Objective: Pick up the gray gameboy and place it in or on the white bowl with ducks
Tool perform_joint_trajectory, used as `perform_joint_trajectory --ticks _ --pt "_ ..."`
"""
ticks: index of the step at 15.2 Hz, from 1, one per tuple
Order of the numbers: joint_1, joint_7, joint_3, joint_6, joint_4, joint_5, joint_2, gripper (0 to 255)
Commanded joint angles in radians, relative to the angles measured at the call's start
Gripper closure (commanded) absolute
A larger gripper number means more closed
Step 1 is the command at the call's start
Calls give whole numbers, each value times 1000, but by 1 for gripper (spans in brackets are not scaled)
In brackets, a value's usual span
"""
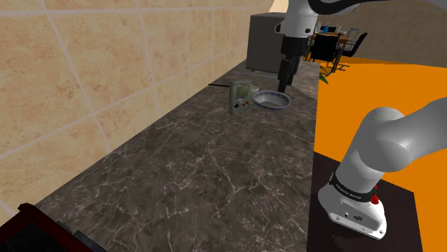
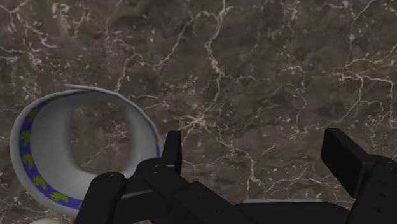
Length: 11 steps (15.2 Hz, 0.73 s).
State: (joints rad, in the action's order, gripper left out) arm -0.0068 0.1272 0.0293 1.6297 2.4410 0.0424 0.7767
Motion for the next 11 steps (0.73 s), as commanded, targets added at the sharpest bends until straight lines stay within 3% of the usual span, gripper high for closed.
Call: perform_joint_trajectory --ticks 1,11 --pt "0 0 0 0 0 0 0 0" --pt "104 464 143 221 -199 -57 -333 0"
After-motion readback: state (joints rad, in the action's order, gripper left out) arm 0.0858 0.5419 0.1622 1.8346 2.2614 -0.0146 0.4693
